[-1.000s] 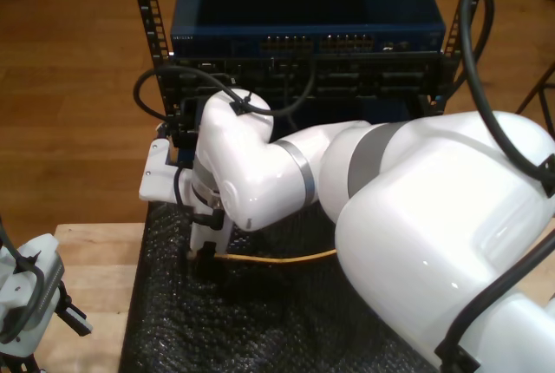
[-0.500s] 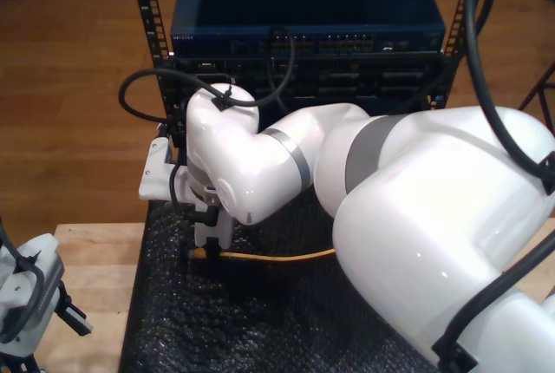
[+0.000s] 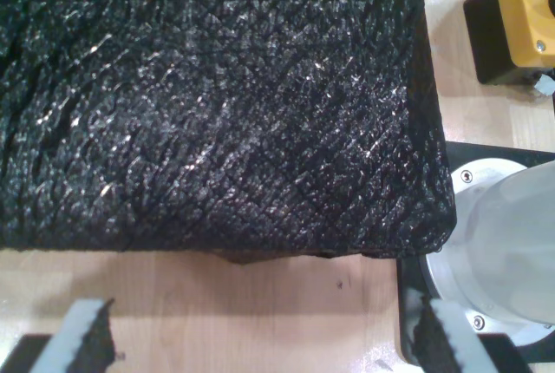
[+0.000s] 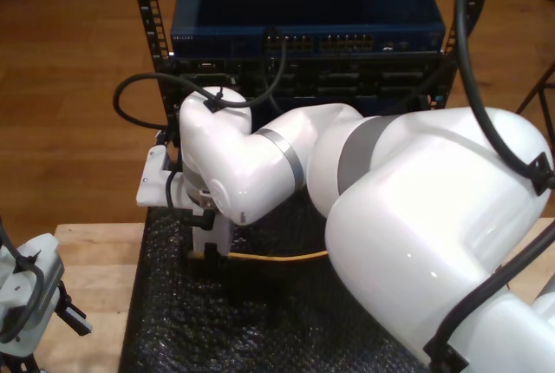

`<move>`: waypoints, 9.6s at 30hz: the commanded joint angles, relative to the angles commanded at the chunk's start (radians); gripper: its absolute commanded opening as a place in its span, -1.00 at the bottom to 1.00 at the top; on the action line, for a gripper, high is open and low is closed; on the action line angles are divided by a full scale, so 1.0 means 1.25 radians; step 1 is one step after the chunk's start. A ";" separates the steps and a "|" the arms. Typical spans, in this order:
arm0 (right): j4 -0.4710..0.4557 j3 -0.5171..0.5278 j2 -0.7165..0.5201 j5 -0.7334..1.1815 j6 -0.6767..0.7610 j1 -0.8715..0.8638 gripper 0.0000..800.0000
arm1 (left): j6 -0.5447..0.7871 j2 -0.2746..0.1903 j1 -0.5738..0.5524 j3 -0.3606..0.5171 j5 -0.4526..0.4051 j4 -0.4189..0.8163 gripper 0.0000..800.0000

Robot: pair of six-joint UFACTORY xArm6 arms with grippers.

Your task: Grab the cable and plug it in

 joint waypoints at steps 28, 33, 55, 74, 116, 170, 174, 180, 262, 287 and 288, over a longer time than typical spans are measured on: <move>-0.033 -0.001 0.011 0.001 0.010 0.011 -0.51 | 0.000 0.000 0.000 0.000 0.000 0.000 1.00; -0.033 0.000 0.011 0.001 0.010 0.011 -0.57 | 0.000 0.000 0.000 0.000 0.000 0.000 1.00; -0.026 0.006 -0.026 0.036 -0.045 0.000 -0.99 | -0.001 0.000 -0.001 -0.001 0.002 -0.001 1.00; 0.161 0.025 -0.145 0.212 -0.276 -0.147 -0.99 | -0.042 0.005 -0.082 -0.052 0.049 -0.173 1.00; 0.464 0.160 -0.437 0.385 -0.423 -0.369 -0.99 | -0.113 0.204 -0.365 -0.218 -0.005 -0.611 1.00; 0.473 0.160 -0.436 0.392 -0.421 -0.363 -0.98 | -0.147 0.204 -0.361 -0.218 0.071 -0.682 -0.34; 0.473 0.160 -0.436 0.392 -0.421 -0.365 -0.98 | -0.147 0.204 -0.361 -0.218 0.070 -0.682 -0.39; 0.473 0.158 -0.436 0.392 -0.421 -0.365 -0.98 | -0.147 0.204 -0.361 -0.217 0.071 -0.681 -0.41; 0.492 0.155 -0.470 0.395 -0.516 -0.389 0.99 | -0.200 0.252 -0.317 -0.216 0.114 -0.724 -0.99; 0.525 0.172 -0.674 0.377 -0.730 -0.377 0.99 | -0.313 0.351 -0.245 -0.221 0.336 -0.813 -0.99; 0.533 0.182 -0.682 0.363 -0.745 -0.377 0.99 | -0.320 0.351 -0.247 -0.221 0.342 -0.820 -0.99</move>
